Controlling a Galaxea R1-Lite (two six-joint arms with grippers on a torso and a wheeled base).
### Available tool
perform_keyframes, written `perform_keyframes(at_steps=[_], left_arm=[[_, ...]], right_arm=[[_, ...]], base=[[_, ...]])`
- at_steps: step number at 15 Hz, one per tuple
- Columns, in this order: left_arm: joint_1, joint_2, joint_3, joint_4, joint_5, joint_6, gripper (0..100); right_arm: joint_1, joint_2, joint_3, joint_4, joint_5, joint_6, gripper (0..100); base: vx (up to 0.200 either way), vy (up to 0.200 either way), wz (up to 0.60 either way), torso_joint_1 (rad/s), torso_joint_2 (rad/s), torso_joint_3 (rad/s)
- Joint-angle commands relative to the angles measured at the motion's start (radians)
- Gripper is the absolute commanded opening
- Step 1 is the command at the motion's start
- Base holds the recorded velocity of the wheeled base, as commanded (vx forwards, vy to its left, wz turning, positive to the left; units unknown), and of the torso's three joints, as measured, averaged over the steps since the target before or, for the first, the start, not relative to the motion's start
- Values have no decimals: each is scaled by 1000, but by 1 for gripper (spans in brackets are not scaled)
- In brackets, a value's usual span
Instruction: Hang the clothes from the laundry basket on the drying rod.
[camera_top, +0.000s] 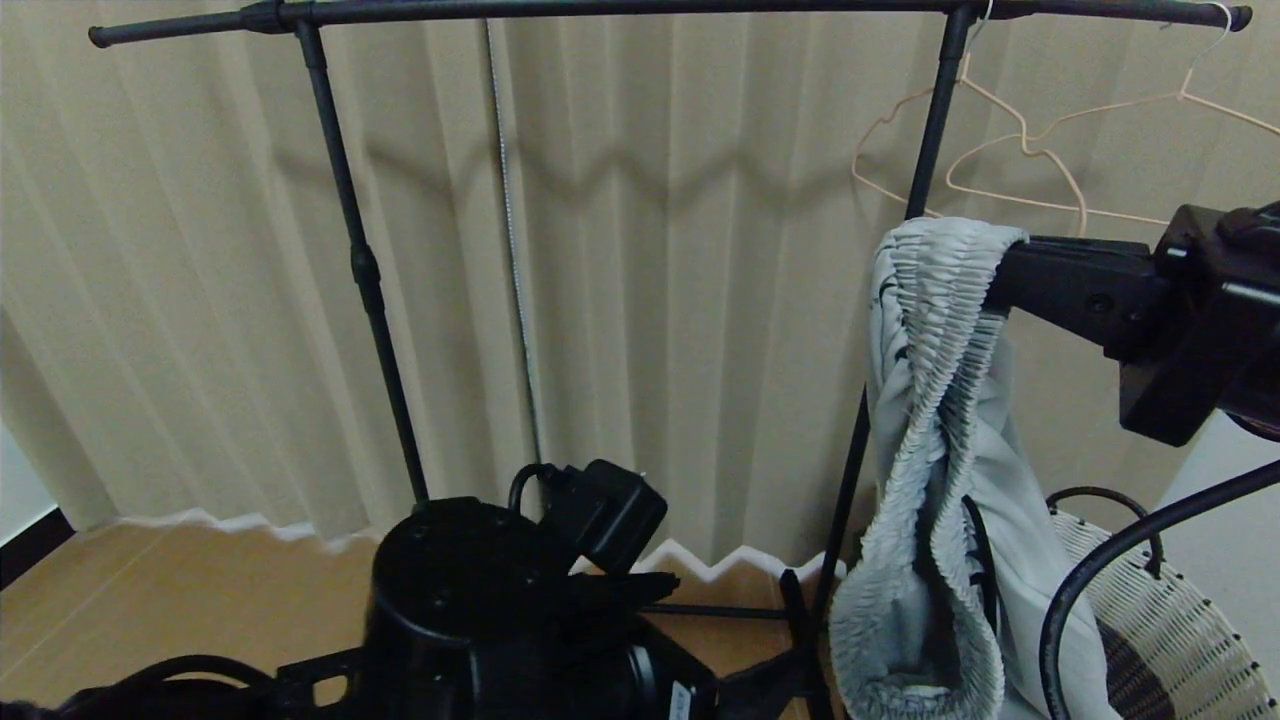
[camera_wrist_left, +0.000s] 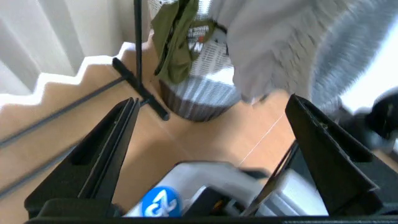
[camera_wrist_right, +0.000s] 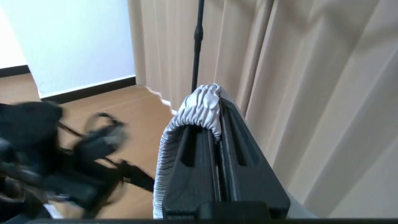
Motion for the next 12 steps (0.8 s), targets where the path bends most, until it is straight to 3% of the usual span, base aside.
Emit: perform_keyframes(at_steps=[1, 6, 8, 9, 12], left_arm=[[-1, -72, 44, -3, -17, 24, 100], [-27, -51, 18, -101, -99, 24, 100], [-27, 6, -18, -130, -94, 20, 100], [-21, 113, -58, -197, -40, -6, 100], [-25, 239, -77, -202, 4, -6, 100]], right_arm=[[0, 4, 0, 0, 0, 0, 0], [4, 2, 8, 0, 2, 0, 0], [5, 2, 6, 0, 2, 0, 0], [25, -1, 8, 0, 3, 0, 0], [28, -3, 5, 0, 9, 1, 0]], base=[[0, 0, 0, 0, 0, 0], [0, 0, 0, 0, 0, 0], [0, 0, 0, 0, 0, 0], [0, 0, 0, 0, 0, 0], [0, 0, 0, 0, 0, 0]])
